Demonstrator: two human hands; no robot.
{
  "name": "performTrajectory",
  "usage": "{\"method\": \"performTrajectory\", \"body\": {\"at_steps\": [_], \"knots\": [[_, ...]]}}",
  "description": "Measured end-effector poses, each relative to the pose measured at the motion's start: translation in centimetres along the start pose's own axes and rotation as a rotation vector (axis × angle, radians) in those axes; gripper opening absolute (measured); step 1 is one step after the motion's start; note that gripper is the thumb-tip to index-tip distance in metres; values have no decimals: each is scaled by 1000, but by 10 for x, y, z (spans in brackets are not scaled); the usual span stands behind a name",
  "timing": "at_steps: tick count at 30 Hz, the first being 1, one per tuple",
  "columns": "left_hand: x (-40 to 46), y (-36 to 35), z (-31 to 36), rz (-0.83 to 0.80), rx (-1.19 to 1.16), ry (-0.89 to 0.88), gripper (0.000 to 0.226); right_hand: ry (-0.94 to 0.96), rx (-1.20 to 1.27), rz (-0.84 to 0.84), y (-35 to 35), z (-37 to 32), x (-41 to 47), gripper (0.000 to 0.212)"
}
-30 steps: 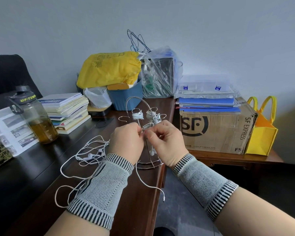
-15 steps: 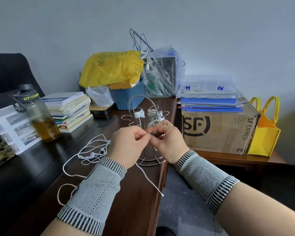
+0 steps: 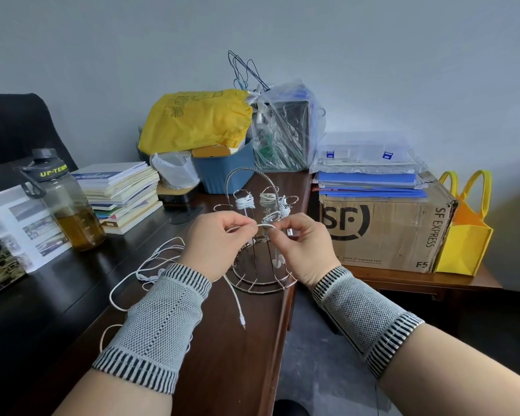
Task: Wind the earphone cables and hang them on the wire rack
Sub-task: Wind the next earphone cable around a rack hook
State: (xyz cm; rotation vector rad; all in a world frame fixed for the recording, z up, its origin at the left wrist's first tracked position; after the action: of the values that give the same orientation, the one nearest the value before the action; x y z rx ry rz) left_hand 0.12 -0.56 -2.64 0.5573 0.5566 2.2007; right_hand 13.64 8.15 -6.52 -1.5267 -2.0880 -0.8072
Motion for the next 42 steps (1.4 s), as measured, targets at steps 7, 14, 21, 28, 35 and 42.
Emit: {"method": "performTrajectory", "body": {"at_steps": [7,14,21,28,35,42], "knots": [[3,-3,5,23,16,15,9,-61,71,-4,4,-1,-2,21],[-3,-9,19,137,391,-83,32,-109,58,71,5,5,-2,18],[-5,-13,21,236,630,-114,50,-123,95,46,3,-2,2,25],[-3,-14,19,213,644,-77,50,-194,107,48,2,-1,6,28],[8,-15,6,103,487,57,45,-220,54,44,1,-2,12,36],[7,-14,7,111,485,49,45,-258,-36,13,1,2,20,36]]}}
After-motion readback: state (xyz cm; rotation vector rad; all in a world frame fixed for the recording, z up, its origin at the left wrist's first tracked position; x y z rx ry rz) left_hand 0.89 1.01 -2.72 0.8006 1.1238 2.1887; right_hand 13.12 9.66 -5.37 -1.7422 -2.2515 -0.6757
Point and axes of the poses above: each hand's wrist, its own x-axis towards the middle knuckle, its own y-axis out of the back of the hand, z = x × y, the point moved 5 cm from there along x, towards the middle knuckle, and after that the axes turned 12 degrees about y, right-handed, at the moved point
